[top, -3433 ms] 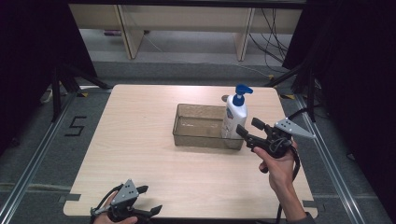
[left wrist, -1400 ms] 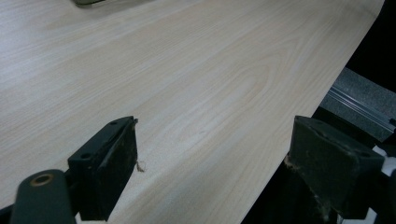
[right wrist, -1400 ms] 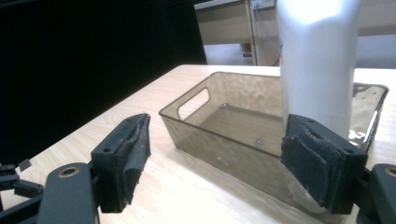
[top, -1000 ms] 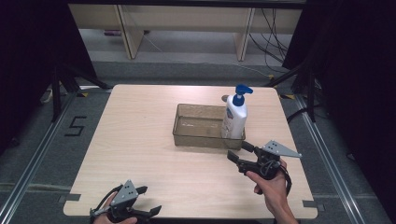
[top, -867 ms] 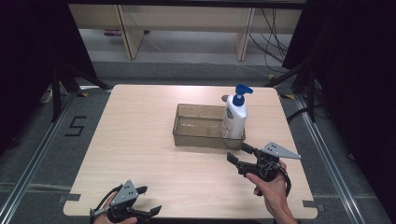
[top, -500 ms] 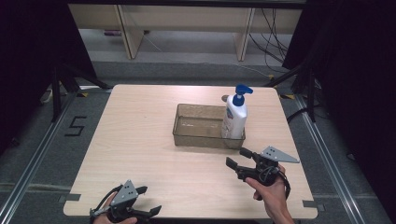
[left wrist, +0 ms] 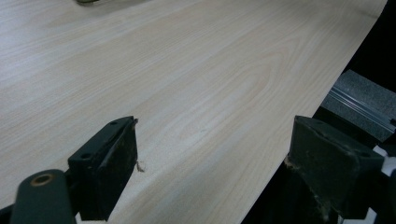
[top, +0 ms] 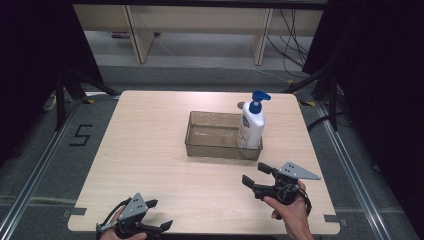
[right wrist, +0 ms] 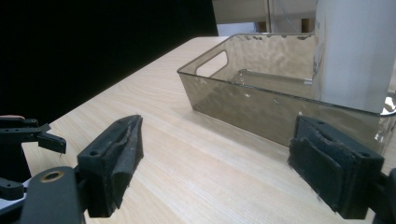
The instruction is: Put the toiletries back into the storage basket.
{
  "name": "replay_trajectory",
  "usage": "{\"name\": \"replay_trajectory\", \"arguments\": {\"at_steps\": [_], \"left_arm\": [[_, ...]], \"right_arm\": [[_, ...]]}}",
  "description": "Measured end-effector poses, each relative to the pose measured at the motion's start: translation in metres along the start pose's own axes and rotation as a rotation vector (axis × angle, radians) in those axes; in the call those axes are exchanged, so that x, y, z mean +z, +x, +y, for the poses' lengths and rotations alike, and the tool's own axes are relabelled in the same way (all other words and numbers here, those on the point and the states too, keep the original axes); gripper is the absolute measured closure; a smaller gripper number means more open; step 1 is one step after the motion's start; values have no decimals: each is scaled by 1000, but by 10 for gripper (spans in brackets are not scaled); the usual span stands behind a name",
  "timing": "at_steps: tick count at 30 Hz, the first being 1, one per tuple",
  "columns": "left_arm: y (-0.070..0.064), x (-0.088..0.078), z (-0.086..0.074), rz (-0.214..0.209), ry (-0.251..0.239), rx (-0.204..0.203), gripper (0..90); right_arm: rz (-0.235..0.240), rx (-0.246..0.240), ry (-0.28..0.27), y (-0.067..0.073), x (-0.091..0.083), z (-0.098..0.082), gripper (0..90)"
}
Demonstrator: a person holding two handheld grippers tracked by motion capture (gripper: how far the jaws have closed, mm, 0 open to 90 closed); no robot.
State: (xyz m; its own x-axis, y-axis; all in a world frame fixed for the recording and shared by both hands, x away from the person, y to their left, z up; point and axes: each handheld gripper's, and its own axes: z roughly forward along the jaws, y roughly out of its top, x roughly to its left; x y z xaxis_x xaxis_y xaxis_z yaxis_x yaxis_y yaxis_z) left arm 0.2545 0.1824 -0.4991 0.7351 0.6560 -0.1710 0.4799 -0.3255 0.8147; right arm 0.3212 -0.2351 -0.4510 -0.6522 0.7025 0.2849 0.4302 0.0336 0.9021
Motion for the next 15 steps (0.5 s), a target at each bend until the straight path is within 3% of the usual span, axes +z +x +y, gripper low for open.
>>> {"name": "replay_trajectory", "arguments": {"at_steps": [1,4,5,7,8,12,15], "left_arm": [[0,0,0,0,-5,0,151],[0,0,0,0,-3,0,151],[0,0,0,0,-3,0,151],[0,0,0,-1,-3,0,151],[0,0,0,-1,1,0,150],[0,0,0,0,3,0,151],[0,0,0,-1,4,1,151]], "right_arm": [[-10,-18,-7,-1,0,-1,169],[0,-14,-5,0,-1,-3,165],[9,18,4,2,-2,-5,164],[6,-15,-8,0,-1,-6,163],[16,8,-8,1,-1,-7,162],[0,-19,15,1,-4,-10,159],[20,-5,-5,2,-5,-12,159]]}}
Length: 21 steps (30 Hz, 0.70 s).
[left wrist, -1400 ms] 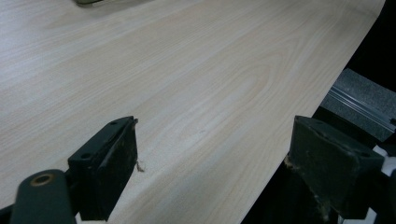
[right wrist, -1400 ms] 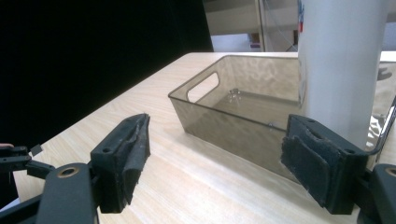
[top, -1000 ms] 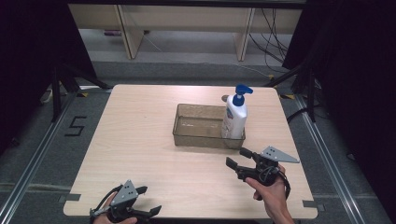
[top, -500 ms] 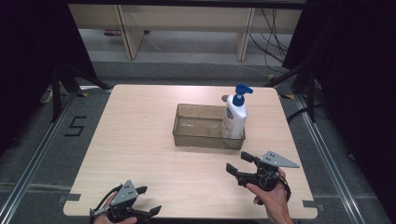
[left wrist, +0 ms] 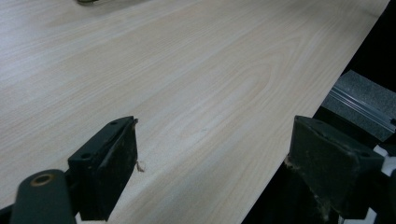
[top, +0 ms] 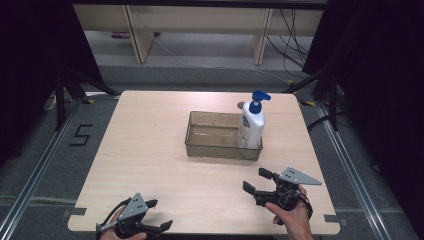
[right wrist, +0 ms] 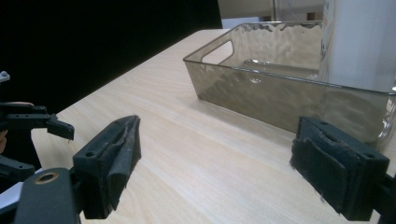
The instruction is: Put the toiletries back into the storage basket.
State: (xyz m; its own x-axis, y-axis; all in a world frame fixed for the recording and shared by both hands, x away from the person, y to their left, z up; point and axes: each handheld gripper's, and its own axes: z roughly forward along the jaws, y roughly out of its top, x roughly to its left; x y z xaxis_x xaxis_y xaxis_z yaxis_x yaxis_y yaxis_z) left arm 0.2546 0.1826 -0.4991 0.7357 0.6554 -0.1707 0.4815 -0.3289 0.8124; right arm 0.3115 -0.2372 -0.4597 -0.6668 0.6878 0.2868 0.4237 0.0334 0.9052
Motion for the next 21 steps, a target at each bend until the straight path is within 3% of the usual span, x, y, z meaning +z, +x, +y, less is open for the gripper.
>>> {"name": "replay_trajectory", "arguments": {"at_steps": [1,2,3,8,13,14,15,17,19,21], "left_arm": [[0,0,0,1,2,0,151],[0,0,0,-1,1,1,151],[0,0,0,0,0,0,150],[0,0,0,0,1,1,151],[0,0,0,1,-1,0,151],[0,0,0,4,2,0,151],[0,0,0,4,1,0,151],[0,0,0,2,7,6,151],[1,0,0,-1,11,14,151],[1,-1,0,2,15,13,151]], "right_arm": [[5,14,1,1,0,-1,158],[2,-9,4,0,-1,-1,158],[11,9,15,2,-2,-2,158],[-3,-20,28,2,-4,-6,158],[18,-20,22,5,-5,-10,157],[18,13,37,8,-7,-10,156],[18,-18,31,6,-7,-11,156],[23,-9,26,8,-8,-13,156],[22,-35,31,8,-9,-13,157],[28,-21,36,11,-10,-15,156]]}}
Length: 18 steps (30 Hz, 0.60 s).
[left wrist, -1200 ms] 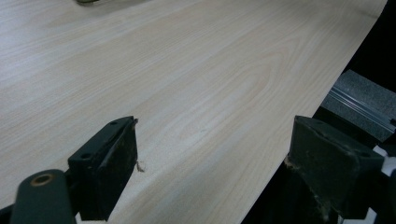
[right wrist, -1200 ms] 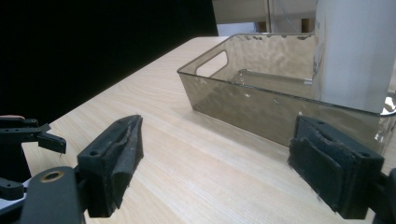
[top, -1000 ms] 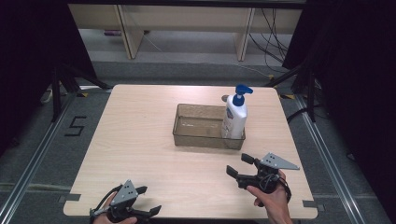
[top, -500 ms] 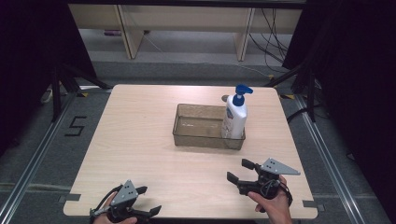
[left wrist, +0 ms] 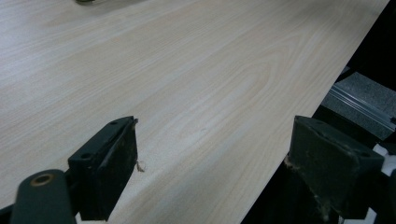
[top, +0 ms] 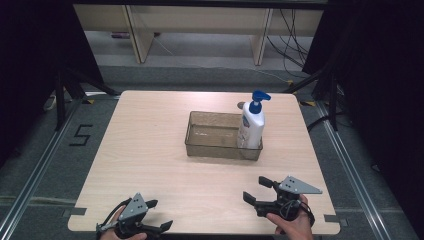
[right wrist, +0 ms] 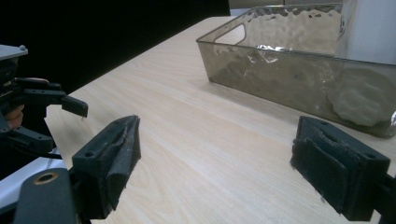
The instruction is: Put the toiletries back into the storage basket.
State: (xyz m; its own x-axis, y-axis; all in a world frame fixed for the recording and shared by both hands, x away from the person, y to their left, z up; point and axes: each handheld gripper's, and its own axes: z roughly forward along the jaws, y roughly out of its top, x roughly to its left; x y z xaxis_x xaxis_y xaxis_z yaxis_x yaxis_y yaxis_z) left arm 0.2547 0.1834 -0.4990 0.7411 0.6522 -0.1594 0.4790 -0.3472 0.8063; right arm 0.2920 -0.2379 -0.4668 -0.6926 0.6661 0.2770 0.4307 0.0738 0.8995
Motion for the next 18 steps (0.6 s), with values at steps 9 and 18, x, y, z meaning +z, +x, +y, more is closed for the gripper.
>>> {"name": "replay_trajectory", "arguments": {"at_steps": [9,18], "left_arm": [[0,1,0,1,0,0,151],[0,1,0,-1,-4,-10,151]], "right_arm": [[10,-2,17,2,-6,-7,153],[7,-8,51,5,-11,-14,152]]}}
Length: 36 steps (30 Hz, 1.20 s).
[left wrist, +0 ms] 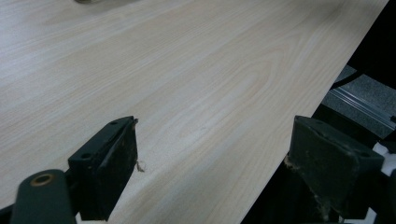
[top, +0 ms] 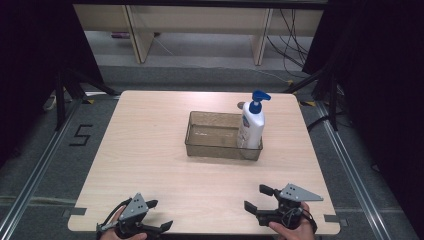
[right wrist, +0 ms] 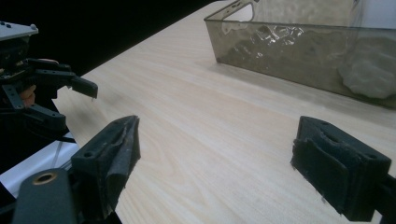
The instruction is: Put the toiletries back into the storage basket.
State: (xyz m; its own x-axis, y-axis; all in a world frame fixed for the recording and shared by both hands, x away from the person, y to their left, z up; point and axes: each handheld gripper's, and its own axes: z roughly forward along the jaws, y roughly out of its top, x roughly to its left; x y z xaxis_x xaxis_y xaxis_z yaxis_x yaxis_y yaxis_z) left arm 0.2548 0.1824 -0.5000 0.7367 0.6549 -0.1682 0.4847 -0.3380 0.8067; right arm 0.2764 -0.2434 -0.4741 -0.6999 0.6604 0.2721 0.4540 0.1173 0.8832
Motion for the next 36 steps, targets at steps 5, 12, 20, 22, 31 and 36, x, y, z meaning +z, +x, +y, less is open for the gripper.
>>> {"name": "replay_trajectory", "arguments": {"at_steps": [5,12,20,22,31,36], "left_arm": [[0,1,-1,4,-2,1,151],[0,1,-1,7,-7,-3,152],[0,2,-1,5,-2,2,151],[1,2,-1,1,1,4,151],[0,4,-2,1,-11,-13,151],[1,3,-2,8,5,-3,151]], "right_arm": [[-2,19,2,2,0,-5,152],[9,20,8,4,-5,-9,152],[-20,56,46,7,-7,-16,152],[-29,19,53,6,-7,-16,152],[-35,41,78,7,-6,-19,152],[-39,2,94,6,-6,-19,152]]}}
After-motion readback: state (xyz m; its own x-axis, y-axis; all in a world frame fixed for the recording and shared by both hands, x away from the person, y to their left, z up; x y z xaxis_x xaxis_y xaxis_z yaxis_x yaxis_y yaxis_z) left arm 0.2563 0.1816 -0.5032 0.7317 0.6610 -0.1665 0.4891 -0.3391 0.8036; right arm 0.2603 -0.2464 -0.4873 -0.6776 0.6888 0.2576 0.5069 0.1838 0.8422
